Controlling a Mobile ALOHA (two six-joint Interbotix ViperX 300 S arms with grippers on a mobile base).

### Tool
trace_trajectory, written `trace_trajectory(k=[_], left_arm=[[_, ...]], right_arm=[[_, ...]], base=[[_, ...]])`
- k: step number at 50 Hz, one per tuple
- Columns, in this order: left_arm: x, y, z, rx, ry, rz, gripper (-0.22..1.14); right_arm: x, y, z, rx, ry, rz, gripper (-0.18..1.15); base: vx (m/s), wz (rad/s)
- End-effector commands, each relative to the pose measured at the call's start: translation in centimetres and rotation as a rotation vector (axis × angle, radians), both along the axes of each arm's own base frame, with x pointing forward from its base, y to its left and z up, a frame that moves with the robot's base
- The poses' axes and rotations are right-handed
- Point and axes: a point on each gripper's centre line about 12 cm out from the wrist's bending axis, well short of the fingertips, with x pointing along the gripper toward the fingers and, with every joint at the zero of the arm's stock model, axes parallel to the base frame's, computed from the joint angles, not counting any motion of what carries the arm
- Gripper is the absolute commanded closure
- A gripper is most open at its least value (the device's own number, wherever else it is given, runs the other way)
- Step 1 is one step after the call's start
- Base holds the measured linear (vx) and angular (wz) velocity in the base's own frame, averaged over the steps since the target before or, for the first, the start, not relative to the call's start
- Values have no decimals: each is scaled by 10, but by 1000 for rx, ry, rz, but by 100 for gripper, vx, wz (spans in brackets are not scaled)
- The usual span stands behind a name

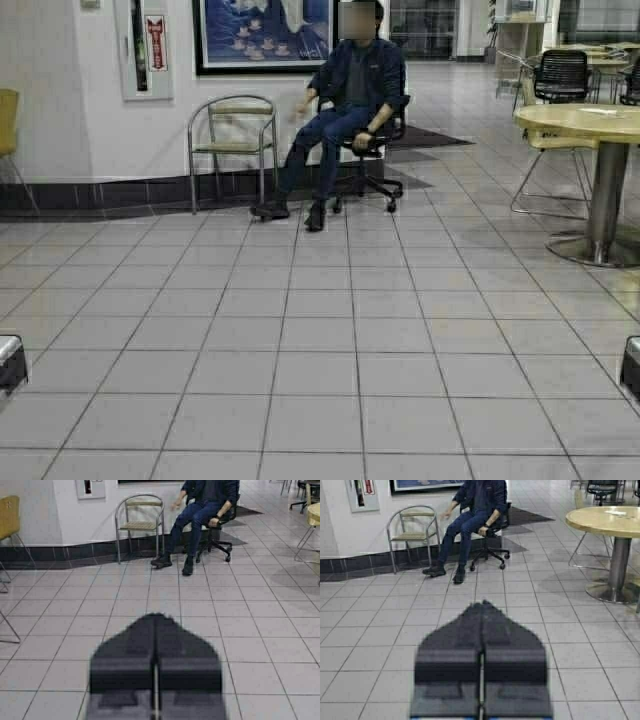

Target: Push the chairs under the table

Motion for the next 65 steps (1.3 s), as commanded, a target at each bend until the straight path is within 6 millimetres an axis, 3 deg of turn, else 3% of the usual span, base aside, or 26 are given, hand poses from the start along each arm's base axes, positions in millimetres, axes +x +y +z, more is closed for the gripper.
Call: trace_trajectory(k=[1, 8, 65], left_arm=[[-1, -3, 2, -4, 15, -14, 96], [-1, -3, 5, -11, 11, -14, 88], [2, -3, -1, -17, 34, -16, 89]], right_arm=[[0, 2, 1, 0, 9, 8, 96], [1, 2, 0, 1, 71, 8, 92], [5, 2, -2, -14, 92, 10, 93]], base=[[0, 0], [0, 0], [17, 1]])
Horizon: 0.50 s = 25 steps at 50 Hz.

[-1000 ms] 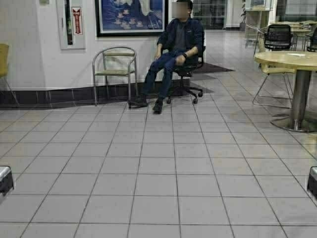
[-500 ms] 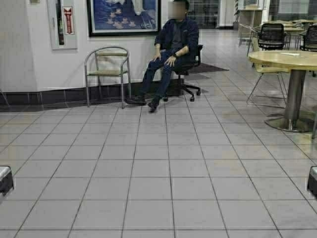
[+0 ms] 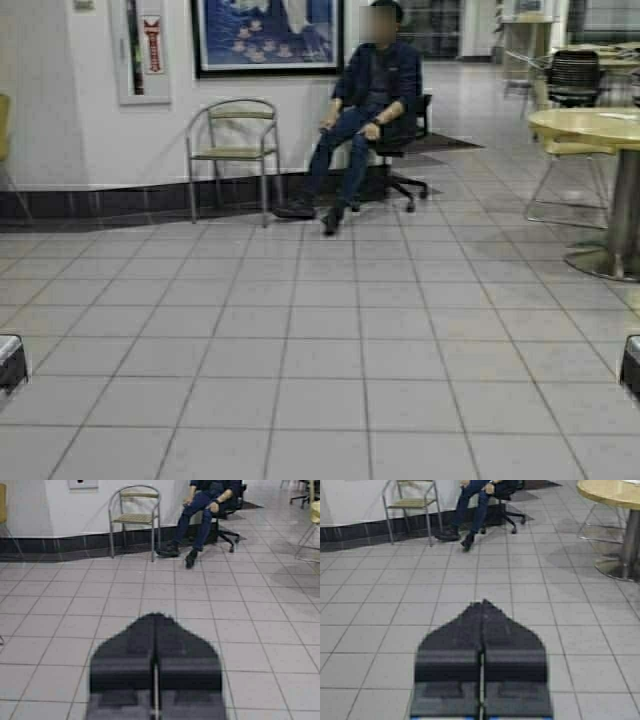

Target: Push the chairs under the table

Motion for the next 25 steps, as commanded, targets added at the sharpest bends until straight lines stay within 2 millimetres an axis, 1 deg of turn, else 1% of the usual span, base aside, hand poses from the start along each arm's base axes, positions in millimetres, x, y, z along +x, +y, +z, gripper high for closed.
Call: trace_trajectory(k=[1, 8, 17, 25], left_arm=[[5, 0, 2, 9, 4, -1, 89], [5, 0, 2, 6, 5, -1, 89], [8, 0, -5, 3, 31, -1, 89], [7, 0, -3, -3, 25, -1, 89]], right_arm=[[3, 0, 9, -4, -20, 2, 93], [1, 0, 9, -3, -25, 2, 93], [2, 0, 4, 2, -11, 0, 93], [2, 0, 5, 5, -12, 1, 93]], base=[[31, 18], [33, 27], [35, 30], [34, 30]])
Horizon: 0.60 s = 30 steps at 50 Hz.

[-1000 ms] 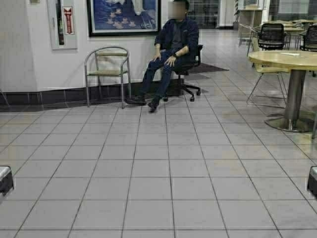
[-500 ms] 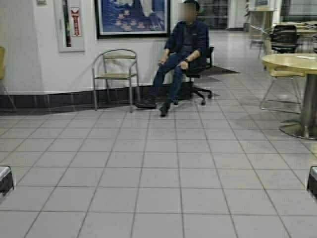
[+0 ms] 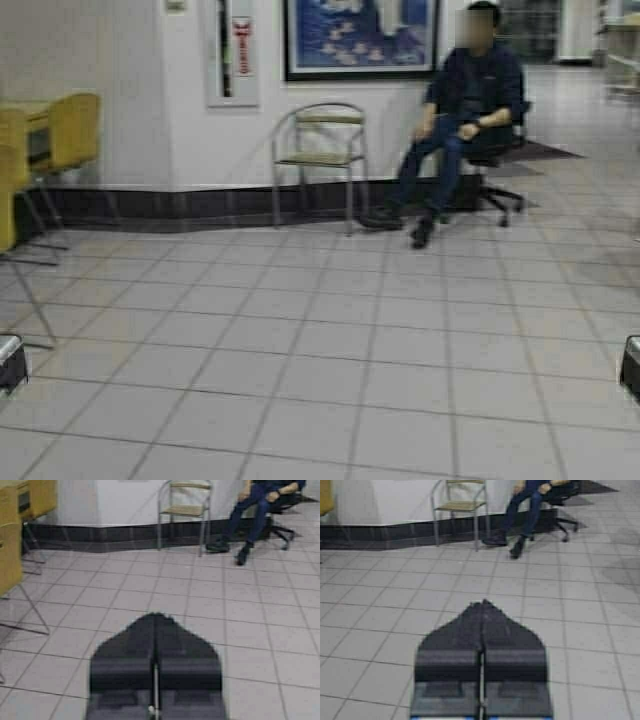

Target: Push the chairs under the table

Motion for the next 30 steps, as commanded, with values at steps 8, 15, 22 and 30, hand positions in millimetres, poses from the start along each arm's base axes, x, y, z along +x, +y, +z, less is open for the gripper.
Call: trace_trajectory(k=[8, 15, 22, 30], left_arm=[[1, 0, 7, -10, -20, -2, 89], [1, 0, 7, -8, -21, -2, 89], [0, 0, 9, -8, -31, -2, 89], [0, 0, 9, -5, -31, -3, 89]], right_arm=[[3, 0, 8, 5, -18, 1, 93], [7, 0, 3, 5, 6, 1, 93], [10, 0, 1, 7, 22, 1, 93], [10, 0, -2, 24, 29, -2, 93]], base=[[31, 26], [31, 21], [30, 27], [28, 38]])
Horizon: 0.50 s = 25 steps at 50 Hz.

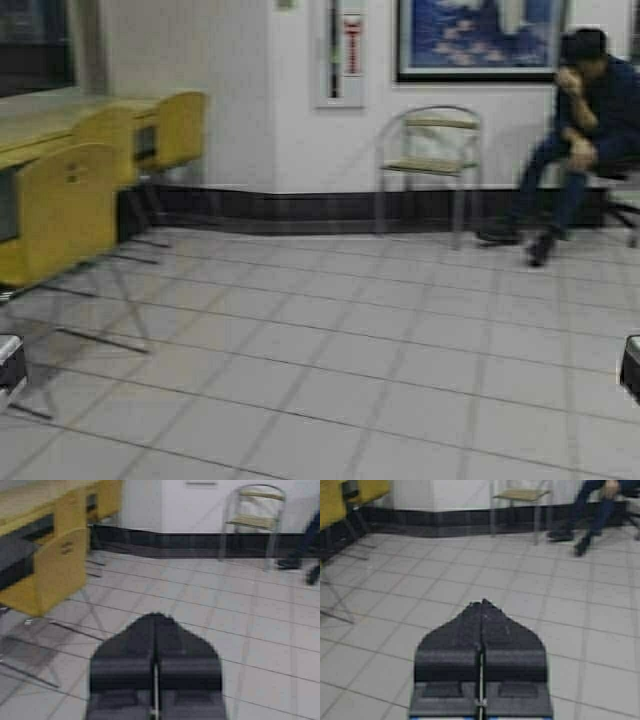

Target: Push the chairs under the table

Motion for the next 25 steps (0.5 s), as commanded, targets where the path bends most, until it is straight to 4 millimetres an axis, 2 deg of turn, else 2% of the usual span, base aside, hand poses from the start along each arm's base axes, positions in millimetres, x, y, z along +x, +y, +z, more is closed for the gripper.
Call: trace_trajectory(k=[1, 25], left_arm=[[1, 0, 7, 1, -23, -2, 89], [-2, 0, -3, -26, 0, -3, 89]], right_arm=[[2, 0, 7, 20, -15, 0, 93], [5, 0, -2, 27, 19, -1, 93]], base=[[28, 44], [26, 48]])
